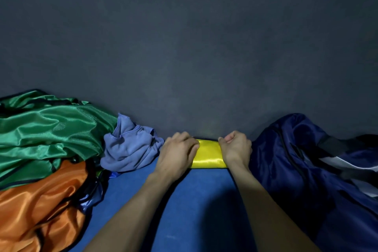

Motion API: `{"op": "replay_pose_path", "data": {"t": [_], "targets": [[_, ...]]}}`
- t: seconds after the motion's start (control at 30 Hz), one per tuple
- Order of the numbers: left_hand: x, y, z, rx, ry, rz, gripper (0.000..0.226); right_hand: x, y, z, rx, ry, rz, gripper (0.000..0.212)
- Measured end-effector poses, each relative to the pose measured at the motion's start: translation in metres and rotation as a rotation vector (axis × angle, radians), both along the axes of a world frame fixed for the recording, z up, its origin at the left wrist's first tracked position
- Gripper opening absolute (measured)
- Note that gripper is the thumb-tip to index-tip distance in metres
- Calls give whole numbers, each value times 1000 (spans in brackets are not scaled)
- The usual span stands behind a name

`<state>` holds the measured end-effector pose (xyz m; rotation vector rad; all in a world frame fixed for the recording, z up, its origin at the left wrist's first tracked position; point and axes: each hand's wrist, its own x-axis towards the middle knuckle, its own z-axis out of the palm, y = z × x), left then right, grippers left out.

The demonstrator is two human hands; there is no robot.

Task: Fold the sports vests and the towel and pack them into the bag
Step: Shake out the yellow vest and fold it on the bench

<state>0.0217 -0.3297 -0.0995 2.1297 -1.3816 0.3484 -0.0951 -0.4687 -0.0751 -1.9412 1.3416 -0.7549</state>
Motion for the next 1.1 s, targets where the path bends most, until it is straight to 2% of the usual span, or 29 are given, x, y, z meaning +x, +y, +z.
{"op": "replay_pose_path", "data": {"t": [0.1,0.23,0.33,0.43,0.53,0.6,0.77,0.87,1.0,1.1], "targets": [[0,2,-9,9,5,7,42,-3,6,5,-122,112,71,25],[-7,2,-24,-50,136,23,42,-7,18,2,-684,341,349,15],[-17,-3,-20,-2,230,4,50,-20,22,-15,-873,449,499,21],[-25,-3,-17,58,185,3,59,-32,22,-24,-771,464,465,45],[-24,3,-13,138,130,67,69,-32,25,-27,-698,479,445,53],[-25,5,-13,162,120,102,67,-30,29,-27,-646,473,453,59],[-22,7,-16,203,51,123,62,-35,28,-31,-561,417,458,67],[-22,7,-15,202,18,139,61,-34,28,-34,-543,457,452,69],[-18,10,-16,161,-61,-6,54,-35,29,-35,-543,510,455,71],[-13,13,-15,234,11,-46,60,-33,33,-32,-576,571,429,73]]}}
